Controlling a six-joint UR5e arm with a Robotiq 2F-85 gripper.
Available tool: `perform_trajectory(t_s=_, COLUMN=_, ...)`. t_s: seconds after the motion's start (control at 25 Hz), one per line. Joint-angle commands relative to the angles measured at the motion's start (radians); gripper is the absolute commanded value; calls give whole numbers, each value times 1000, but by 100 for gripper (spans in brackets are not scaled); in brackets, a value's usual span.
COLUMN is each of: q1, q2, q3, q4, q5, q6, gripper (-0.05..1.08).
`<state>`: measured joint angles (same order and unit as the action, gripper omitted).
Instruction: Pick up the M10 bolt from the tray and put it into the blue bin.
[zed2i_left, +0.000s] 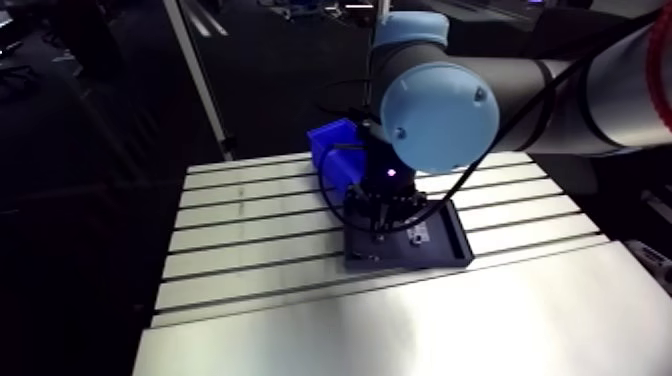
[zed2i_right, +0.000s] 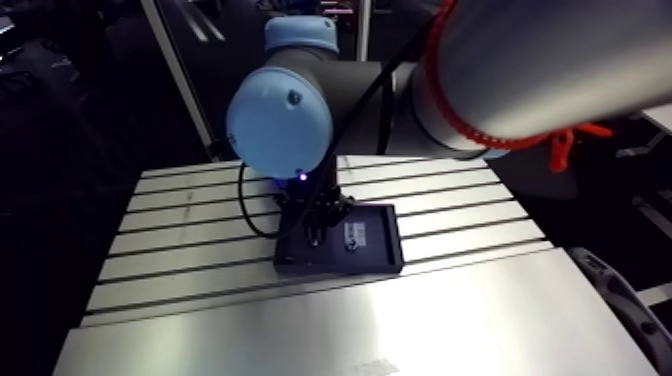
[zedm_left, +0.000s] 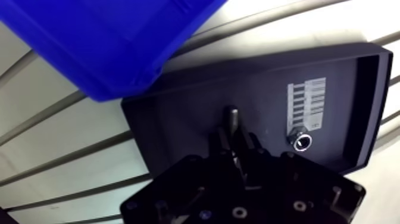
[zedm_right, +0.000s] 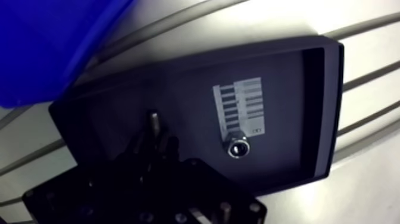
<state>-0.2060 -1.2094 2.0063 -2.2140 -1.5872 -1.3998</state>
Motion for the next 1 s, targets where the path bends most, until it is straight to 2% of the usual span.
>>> perform_trajectory(t_s=0.04, q1=2, q2=0, q3=1, q4=-11, q5=-4, q6=-3, gripper=81)
perform_trajectory(t_s=0.12, q1=2, q2=-2, q3=1, q4=-11, q5=-4, q6=-6, gripper=82)
perform_trajectory(t_s=0.44, q1=0, q2=-43, q3=-16, q4=10, q5=-30, q6=-11, gripper=88)
perform_trajectory(t_s=0.68, q1=-1, q2=-95, q3=-20, q4=67, q5=-33, q6=-18, gripper=95)
perform_trajectory(t_s=1.0, q1=16, q2=-138, q3=-77, q4=164, q5=-30, q6=-170, gripper=107)
